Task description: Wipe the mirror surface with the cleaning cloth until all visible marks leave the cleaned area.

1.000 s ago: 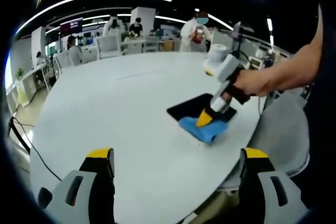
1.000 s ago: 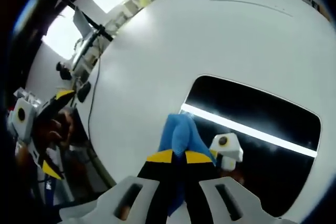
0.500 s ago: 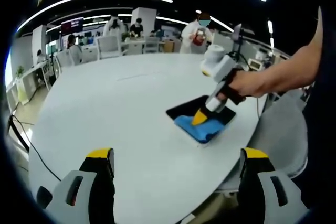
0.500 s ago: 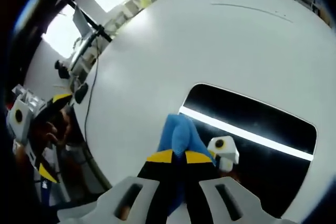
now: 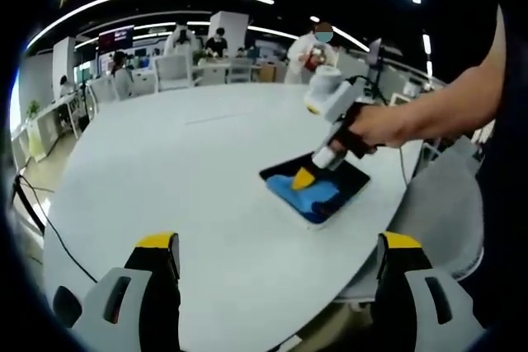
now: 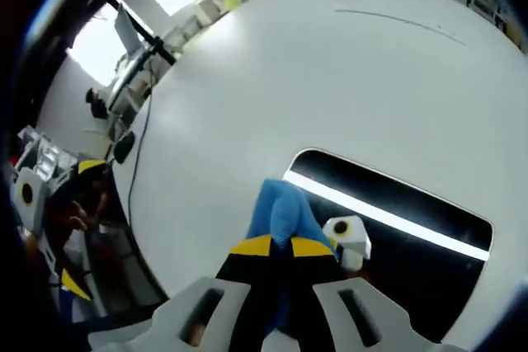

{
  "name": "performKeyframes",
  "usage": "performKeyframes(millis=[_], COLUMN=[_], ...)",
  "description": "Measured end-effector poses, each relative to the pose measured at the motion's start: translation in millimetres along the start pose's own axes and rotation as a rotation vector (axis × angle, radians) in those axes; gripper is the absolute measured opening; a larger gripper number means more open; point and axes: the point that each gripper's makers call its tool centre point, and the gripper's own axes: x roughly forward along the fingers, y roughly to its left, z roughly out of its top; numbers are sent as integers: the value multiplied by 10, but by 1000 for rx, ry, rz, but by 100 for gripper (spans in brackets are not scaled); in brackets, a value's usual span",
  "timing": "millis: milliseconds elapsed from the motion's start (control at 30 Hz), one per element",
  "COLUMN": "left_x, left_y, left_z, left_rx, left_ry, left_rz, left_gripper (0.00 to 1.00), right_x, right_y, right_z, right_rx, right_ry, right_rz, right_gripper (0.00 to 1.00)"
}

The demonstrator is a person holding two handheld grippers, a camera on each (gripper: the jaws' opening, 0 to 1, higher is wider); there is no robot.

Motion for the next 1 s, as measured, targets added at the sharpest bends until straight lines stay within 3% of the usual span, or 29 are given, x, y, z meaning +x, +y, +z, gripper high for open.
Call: performKeyframes(millis=[1000], left_x=[0], left_y=[63], left_z=[-21], left_rx=[-24], left_ry=[4], left_rz=[22], left_gripper=[100], right_x=[110], right_y=[-254], right_z=[534], right_rx=[-29], right_ry=[-34], right_rz=[-30], right_gripper=[1])
